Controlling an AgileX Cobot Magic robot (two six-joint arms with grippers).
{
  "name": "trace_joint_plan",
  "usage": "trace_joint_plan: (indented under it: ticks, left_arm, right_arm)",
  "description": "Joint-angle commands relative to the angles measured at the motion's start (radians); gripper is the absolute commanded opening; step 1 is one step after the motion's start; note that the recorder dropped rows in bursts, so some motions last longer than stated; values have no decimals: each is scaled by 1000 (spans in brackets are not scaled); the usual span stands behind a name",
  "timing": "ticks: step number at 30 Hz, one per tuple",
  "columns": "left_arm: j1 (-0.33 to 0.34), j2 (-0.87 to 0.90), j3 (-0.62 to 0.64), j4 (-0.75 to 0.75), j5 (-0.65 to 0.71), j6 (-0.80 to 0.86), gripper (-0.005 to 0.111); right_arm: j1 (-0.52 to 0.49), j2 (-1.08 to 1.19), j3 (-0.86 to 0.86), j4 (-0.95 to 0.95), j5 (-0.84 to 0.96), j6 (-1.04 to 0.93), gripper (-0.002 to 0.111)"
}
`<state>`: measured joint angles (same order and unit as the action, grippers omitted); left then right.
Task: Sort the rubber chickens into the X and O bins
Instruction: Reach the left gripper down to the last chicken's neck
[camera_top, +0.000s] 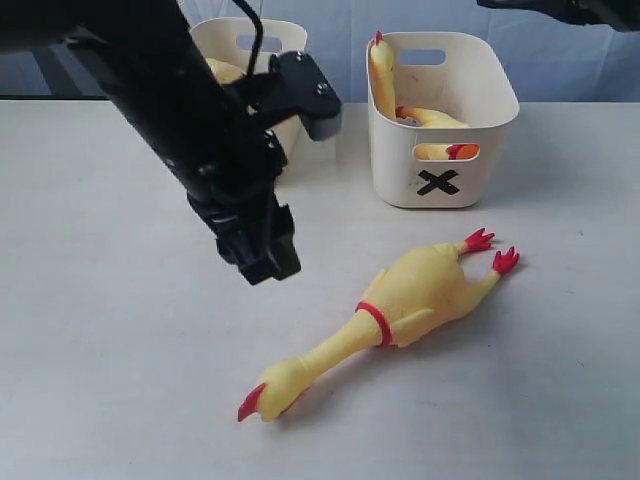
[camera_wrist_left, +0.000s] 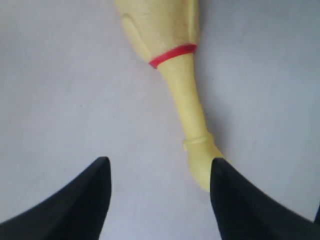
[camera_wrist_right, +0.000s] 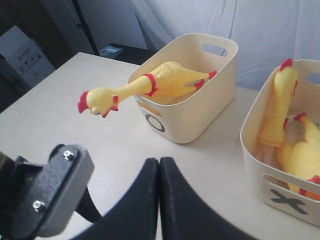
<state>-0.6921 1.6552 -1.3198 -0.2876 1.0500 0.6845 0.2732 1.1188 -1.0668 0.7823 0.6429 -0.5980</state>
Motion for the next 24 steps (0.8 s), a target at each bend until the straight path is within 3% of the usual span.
trace_joint_plan:
  ticks: [1,13,19,24]
  left_arm:
    - [-39,82,11,-79,-24,7,57]
    - [-146,221,23,-64,-107,59,57]
    - [-154,265,25,4,-195,28,57]
    - [-154,289,31,-33,-198,28,57]
  right_arm:
    - [-3,-9,5,-24,4,-4,0]
    - [-3,-9,5,-57,0,-4,0]
    - [-3,-9,5,-60,0,-4,0]
    - [-3,-9,5,-60,0,-4,0]
